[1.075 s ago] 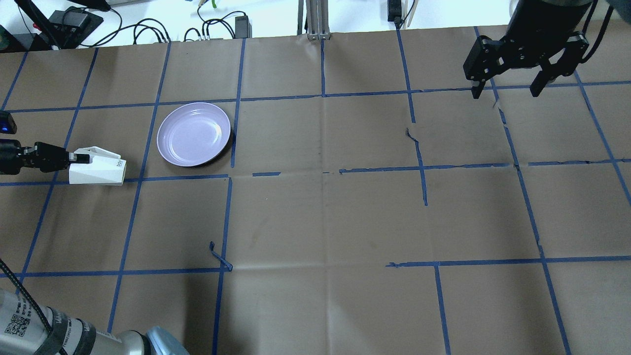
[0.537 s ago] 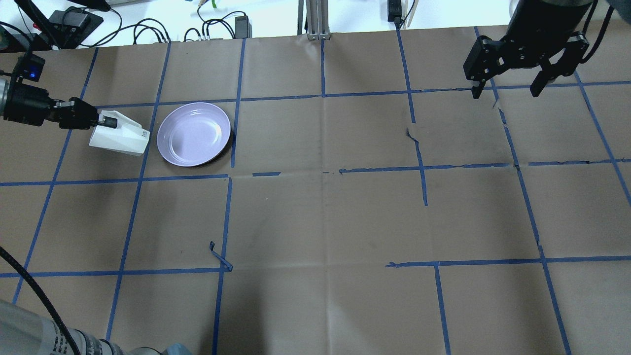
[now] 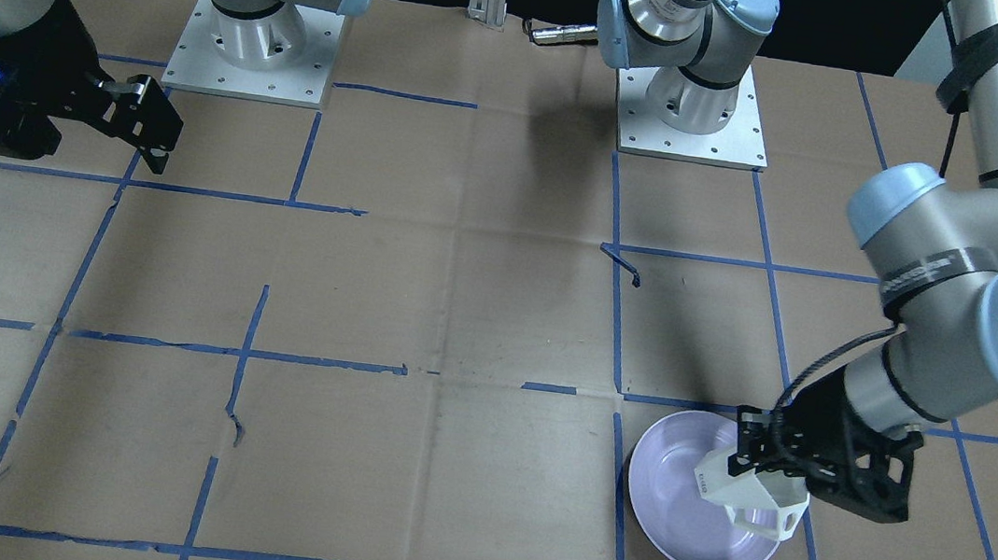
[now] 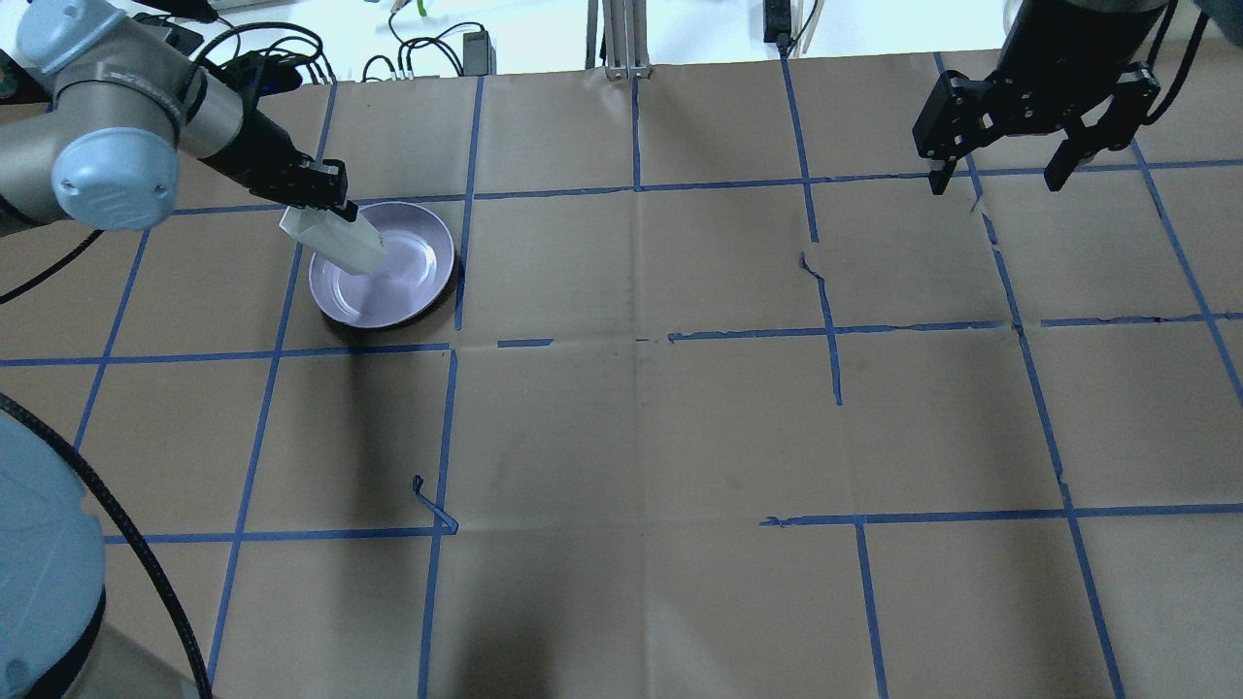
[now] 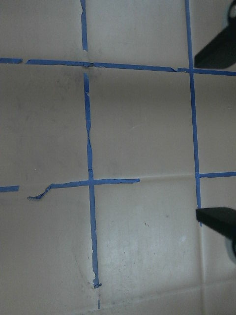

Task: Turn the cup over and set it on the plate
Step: 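Lift the white cup with the left gripper and turn it upright over the plate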

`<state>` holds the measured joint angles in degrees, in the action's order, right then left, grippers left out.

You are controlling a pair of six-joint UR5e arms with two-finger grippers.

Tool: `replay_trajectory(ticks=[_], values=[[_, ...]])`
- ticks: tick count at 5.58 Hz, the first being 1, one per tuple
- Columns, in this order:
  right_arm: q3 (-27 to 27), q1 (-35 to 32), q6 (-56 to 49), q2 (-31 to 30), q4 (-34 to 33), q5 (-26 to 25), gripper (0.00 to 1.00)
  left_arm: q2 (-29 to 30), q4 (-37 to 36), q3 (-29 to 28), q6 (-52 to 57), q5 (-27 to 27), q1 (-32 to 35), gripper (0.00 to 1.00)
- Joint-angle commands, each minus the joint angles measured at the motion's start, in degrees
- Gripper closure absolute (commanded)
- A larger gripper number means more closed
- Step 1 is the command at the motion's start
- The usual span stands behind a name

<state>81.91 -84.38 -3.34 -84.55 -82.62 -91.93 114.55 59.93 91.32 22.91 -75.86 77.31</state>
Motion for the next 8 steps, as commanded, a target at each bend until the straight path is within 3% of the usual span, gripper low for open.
replay_trajectory(ticks=[1,4,7,8], values=[[0.0,0.0,0.0,0.0,0.0,0.0,0.0,2.2,-5.5,1.1,-0.2,-6.3,5.2,1.0],[0.0,0.0,0.0,0.0,0.0,0.0,0.0,0.9,-4.5,2.2,4.5,-16.2,8.8,1.0],[0.0,0.0,0.0,0.0,0.0,0.0,0.0,2.1,-5.2,2.9,5.7,-16.4,8.7,0.99],[0.0,0.0,0.0,0.0,0.0,0.0,0.0,2.3,-5.2,2.9,5.7,-16.4,8.6,0.89]])
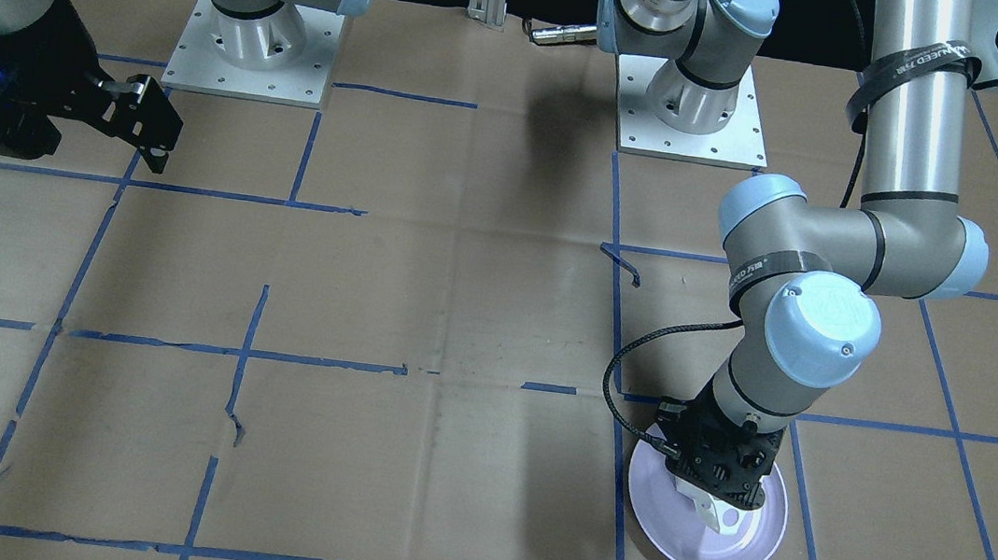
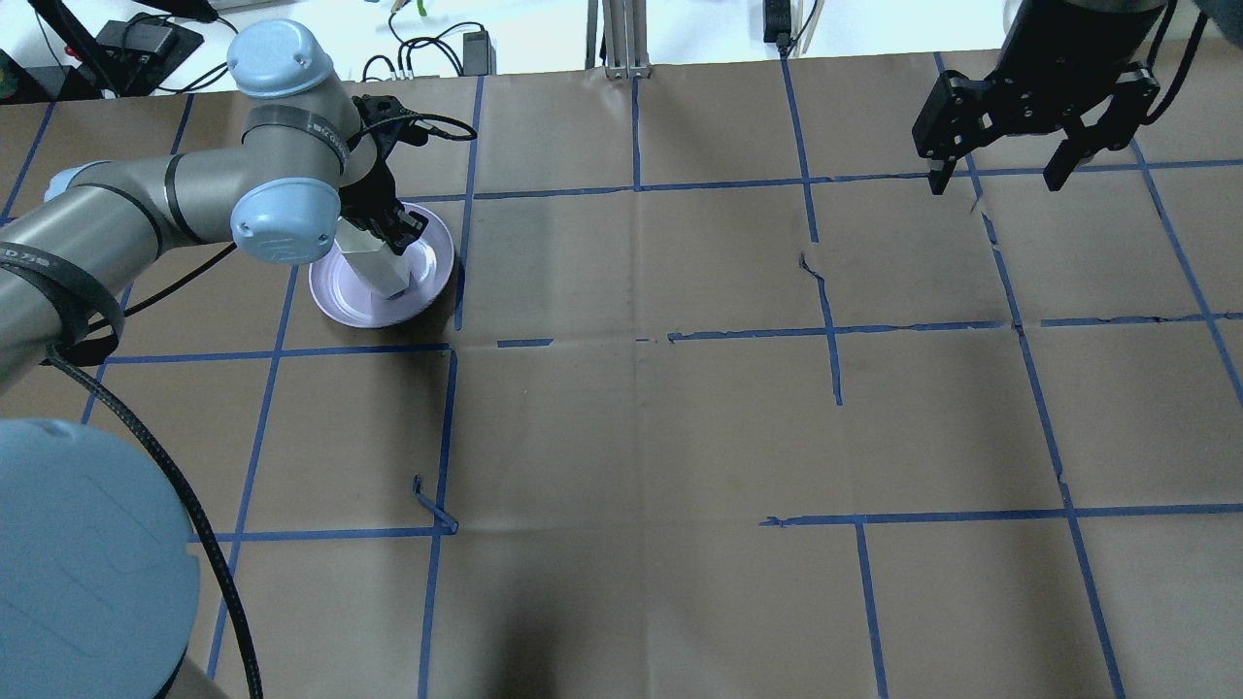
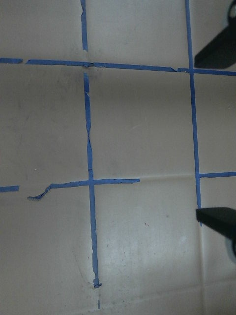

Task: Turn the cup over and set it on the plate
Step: 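Lower the white cup onto the lavender plate and open the left gripper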

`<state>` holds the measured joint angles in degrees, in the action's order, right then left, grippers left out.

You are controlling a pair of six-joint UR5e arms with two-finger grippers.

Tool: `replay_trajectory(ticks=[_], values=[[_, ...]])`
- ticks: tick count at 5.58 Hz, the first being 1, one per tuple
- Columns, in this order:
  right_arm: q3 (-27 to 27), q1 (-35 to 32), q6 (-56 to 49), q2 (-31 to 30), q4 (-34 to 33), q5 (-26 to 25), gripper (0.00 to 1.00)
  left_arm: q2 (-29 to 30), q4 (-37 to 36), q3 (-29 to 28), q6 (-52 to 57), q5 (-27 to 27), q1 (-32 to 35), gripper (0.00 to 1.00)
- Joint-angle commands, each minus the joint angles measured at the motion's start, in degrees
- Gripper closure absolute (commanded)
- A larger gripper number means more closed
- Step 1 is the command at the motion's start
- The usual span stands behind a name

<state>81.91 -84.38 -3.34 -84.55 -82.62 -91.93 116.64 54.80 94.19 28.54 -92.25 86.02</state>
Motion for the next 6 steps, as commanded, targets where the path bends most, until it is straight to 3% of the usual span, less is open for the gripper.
replay_trajectory(ticks=[1,3,6], values=[[0.0,0.0,0.0,0.0,0.0,0.0,0.0,0.1,0.0,-0.1,-0.2,-0.1,-0.2,0.02],[0.0,0.0,0.0,0.0,0.0,0.0,0.0,-1.1,0.8,-0.1,-0.6,-0.2,-0.1,0.01],[0.0,0.0,0.0,0.0,0.0,0.0,0.0,-7.6,13.4,-3.7,-10.0,0.3,1.0,0.01]])
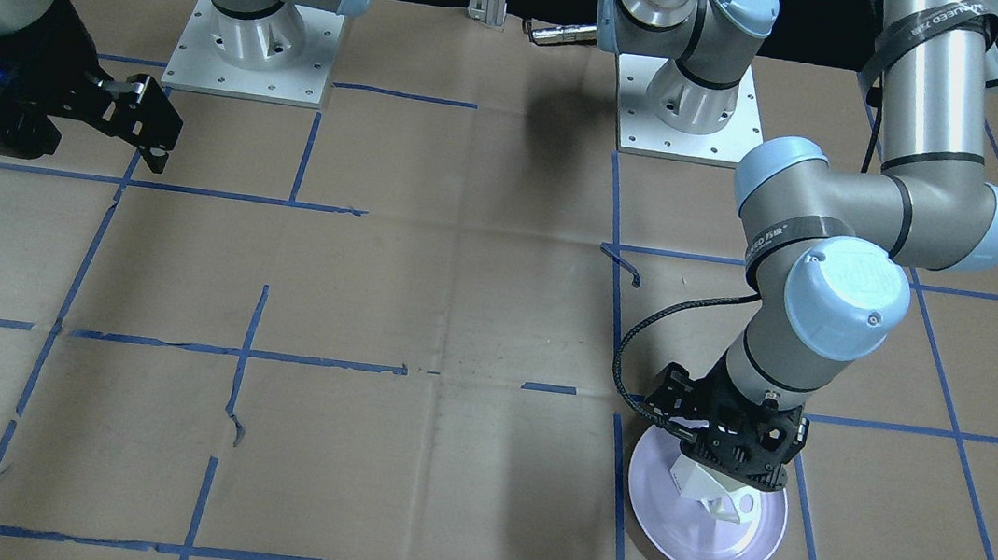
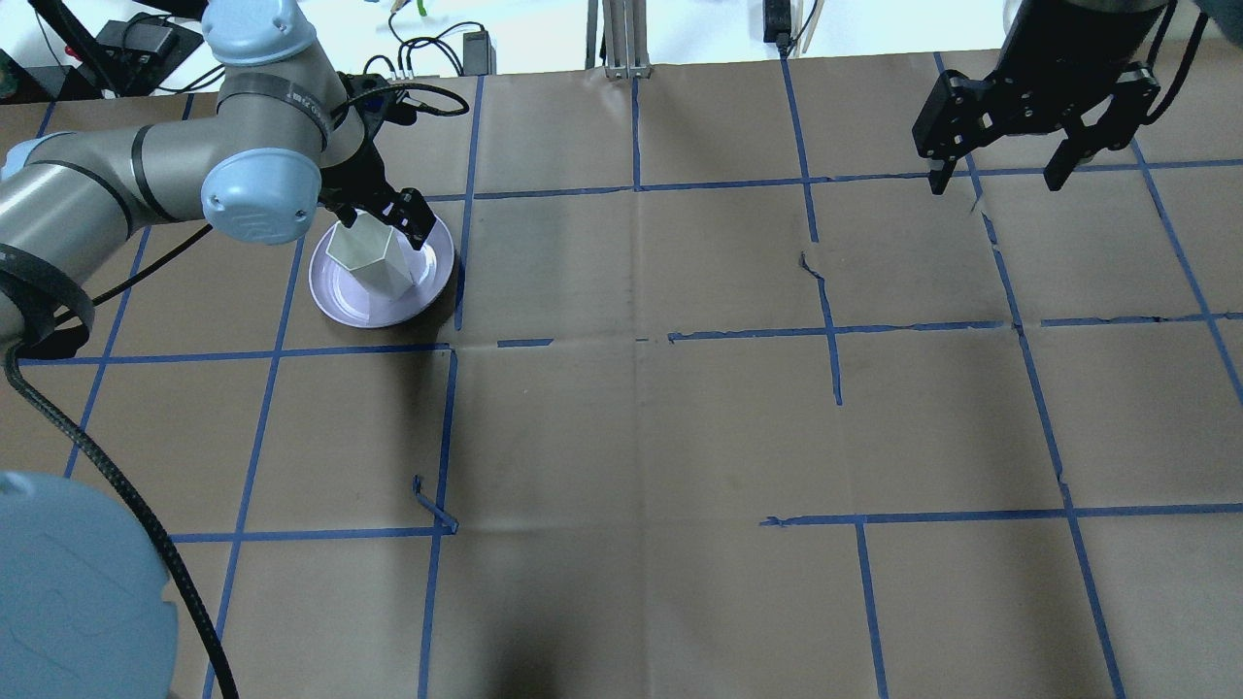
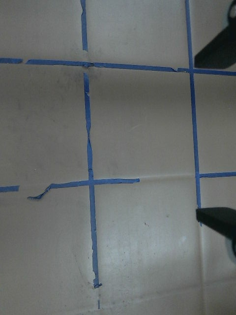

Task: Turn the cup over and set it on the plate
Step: 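Lower the white cup onto the lavender plate and open the left gripper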

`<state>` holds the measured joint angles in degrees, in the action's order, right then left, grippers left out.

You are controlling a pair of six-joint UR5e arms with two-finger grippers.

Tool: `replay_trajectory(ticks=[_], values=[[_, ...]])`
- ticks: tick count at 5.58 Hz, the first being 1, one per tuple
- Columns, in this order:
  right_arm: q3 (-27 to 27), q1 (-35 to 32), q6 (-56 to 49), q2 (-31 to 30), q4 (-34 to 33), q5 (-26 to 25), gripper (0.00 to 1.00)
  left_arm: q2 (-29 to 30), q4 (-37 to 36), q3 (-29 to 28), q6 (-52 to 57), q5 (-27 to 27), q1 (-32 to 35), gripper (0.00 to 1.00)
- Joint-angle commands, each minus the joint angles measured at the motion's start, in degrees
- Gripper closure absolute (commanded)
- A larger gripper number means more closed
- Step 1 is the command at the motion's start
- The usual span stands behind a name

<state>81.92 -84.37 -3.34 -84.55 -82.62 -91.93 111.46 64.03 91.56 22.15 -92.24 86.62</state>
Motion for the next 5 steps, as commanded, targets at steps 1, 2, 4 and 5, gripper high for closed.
replay_trajectory(ticks=[1,2,4,5], values=[[0.0,0.0,0.0,0.0,0.0,0.0,0.0,-5.1,11.3,-3.9,-6.4,0.0,2.9,0.01],[0.0,0.0,0.0,0.0,0.0,0.0,0.0,-6.9,18.4,-7.3,-13.1,0.3,5.0,0.01],[0.0,0.0,0.0,0.0,0.0,0.0,0.0,-14.0,26.6,-8.3,-16.8,0.6,7.2,0.01],[0.0,0.0,0.0,0.0,0.0,0.0,0.0,-14.5,26.2,-7.8,-17.9,0.5,7.2,0.01]])
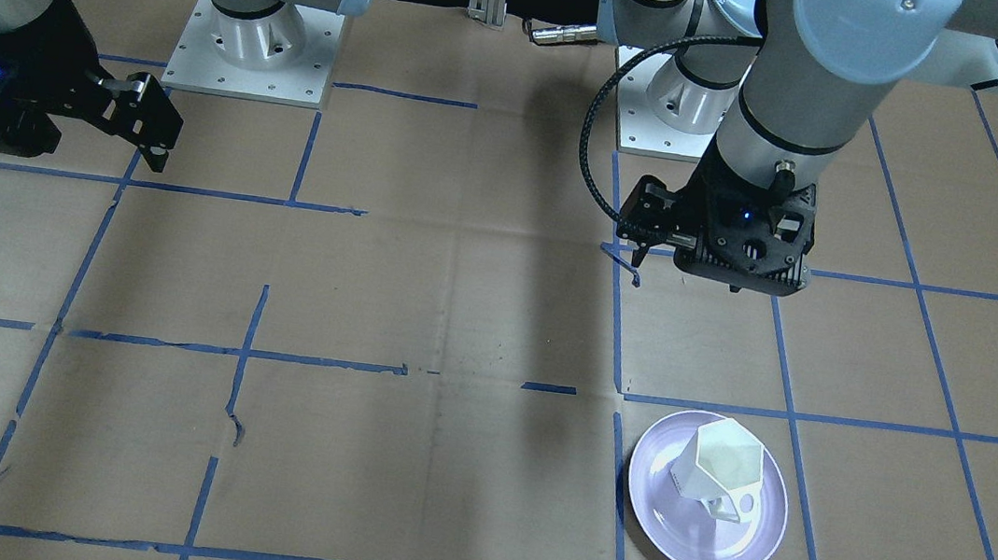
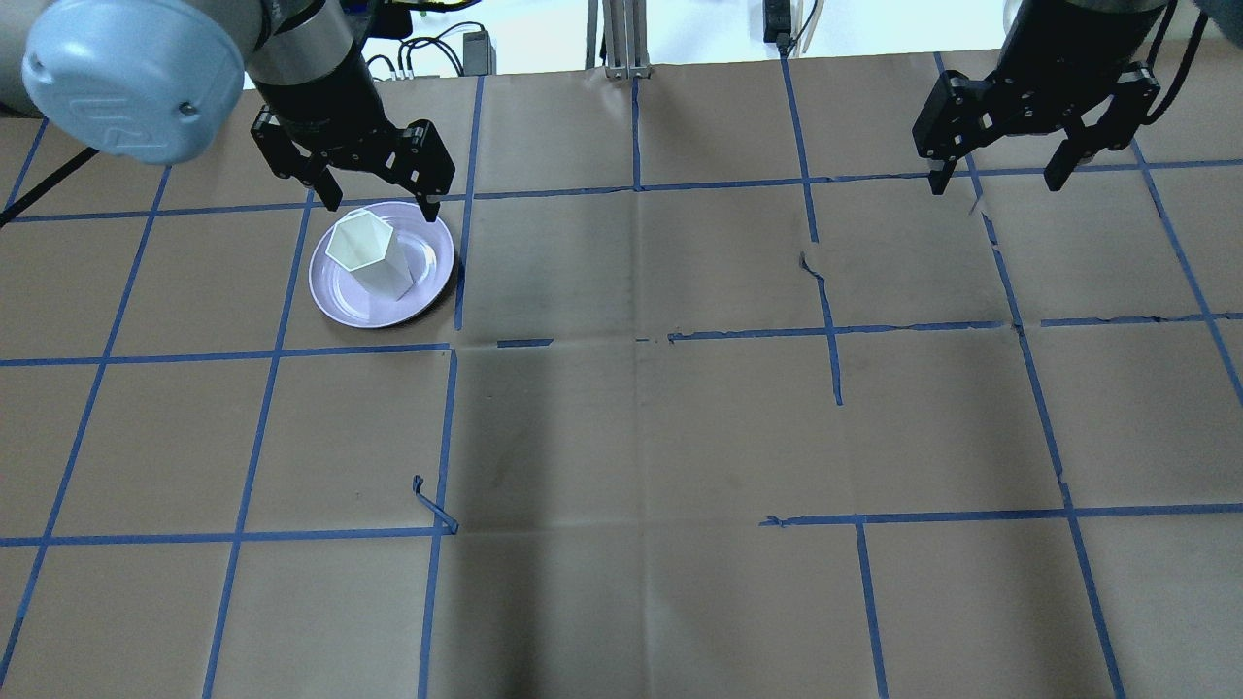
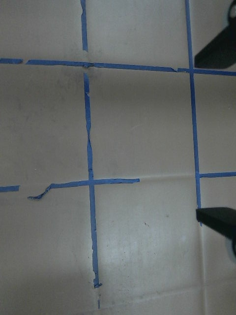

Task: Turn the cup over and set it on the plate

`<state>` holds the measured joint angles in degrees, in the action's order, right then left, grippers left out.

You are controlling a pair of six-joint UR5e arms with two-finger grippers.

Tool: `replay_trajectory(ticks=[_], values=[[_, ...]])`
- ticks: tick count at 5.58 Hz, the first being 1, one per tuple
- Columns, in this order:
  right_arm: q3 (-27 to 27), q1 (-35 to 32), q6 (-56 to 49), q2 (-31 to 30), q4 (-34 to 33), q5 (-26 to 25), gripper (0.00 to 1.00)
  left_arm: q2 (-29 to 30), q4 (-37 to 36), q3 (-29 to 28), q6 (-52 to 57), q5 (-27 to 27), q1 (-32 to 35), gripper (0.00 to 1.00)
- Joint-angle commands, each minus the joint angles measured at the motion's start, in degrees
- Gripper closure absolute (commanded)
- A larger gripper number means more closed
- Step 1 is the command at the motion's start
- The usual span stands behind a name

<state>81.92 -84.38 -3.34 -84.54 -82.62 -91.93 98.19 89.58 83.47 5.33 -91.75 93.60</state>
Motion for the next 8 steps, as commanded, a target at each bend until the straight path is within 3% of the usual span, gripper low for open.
replay_trajectory(ticks=[1,3,8], values=[[0.0,0.0,0.0,0.0,0.0,0.0,0.0,-2.7,0.5,1.0,-1.3,0.2,0.3,0.01],[0.0,0.0,0.0,0.0,0.0,0.0,0.0,-5.5,1.3,1.7,-1.5,0.3,-1.0,0.01],[0.0,0.0,0.0,0.0,0.0,0.0,0.0,-5.7,1.3,1.4,-1.5,0.2,-2.5,0.01]])
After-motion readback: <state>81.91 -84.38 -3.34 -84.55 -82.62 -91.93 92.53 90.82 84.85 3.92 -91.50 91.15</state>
